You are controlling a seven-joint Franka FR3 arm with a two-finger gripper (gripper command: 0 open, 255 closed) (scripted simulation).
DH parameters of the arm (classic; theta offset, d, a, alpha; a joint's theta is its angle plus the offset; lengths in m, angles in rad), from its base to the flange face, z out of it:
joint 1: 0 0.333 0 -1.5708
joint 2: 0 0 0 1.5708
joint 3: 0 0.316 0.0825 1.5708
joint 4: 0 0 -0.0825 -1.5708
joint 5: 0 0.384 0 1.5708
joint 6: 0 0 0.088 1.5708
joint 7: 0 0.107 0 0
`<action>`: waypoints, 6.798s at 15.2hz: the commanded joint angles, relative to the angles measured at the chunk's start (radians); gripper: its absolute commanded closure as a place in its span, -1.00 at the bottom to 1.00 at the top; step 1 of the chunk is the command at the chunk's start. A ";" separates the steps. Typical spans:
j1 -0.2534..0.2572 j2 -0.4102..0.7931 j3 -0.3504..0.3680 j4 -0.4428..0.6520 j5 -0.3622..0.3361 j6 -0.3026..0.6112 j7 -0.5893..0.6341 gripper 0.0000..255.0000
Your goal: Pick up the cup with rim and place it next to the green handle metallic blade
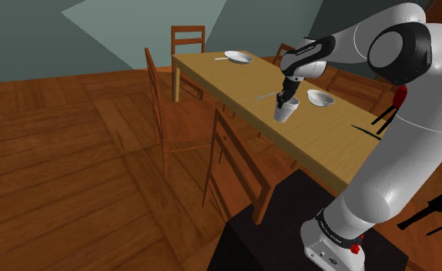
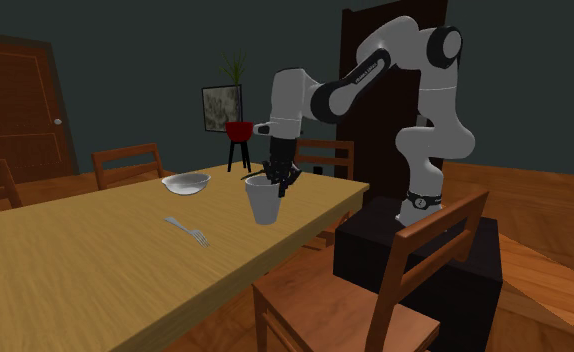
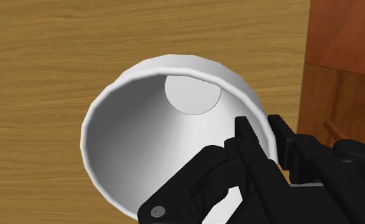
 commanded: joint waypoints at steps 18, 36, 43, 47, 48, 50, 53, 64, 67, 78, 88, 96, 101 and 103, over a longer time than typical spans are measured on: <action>0.010 -0.077 -0.008 0.091 -0.043 -0.161 0.025 1.00; 0.014 -0.124 -0.009 0.282 -0.066 -0.394 0.033 1.00; 0.013 -0.121 -0.010 0.379 -0.064 -0.489 0.029 1.00; -0.001 -0.165 -0.025 0.345 -0.081 -0.494 0.002 1.00; -0.009 -0.186 -0.032 0.322 -0.089 -0.489 -0.012 1.00; -0.025 -0.227 -0.048 0.279 -0.106 -0.481 -0.041 1.00; -0.051 -0.281 -0.074 0.226 -0.130 -0.473 -0.087 1.00; -0.153 -0.412 -0.196 0.124 -0.199 -0.467 -0.291 1.00; -0.180 -0.426 -0.238 0.120 -0.209 -0.469 -0.357 1.00; -0.258 -0.375 -0.440 0.193 -0.177 -0.477 -0.649 1.00; -0.388 -0.079 -0.673 0.391 0.103 -0.522 -1.057 1.00; -0.735 0.207 -0.628 0.627 0.367 -0.628 -1.323 1.00; -0.708 0.199 -0.630 0.546 0.363 -0.557 -1.330 1.00; -0.700 0.198 -0.630 0.517 0.364 -0.530 -1.334 1.00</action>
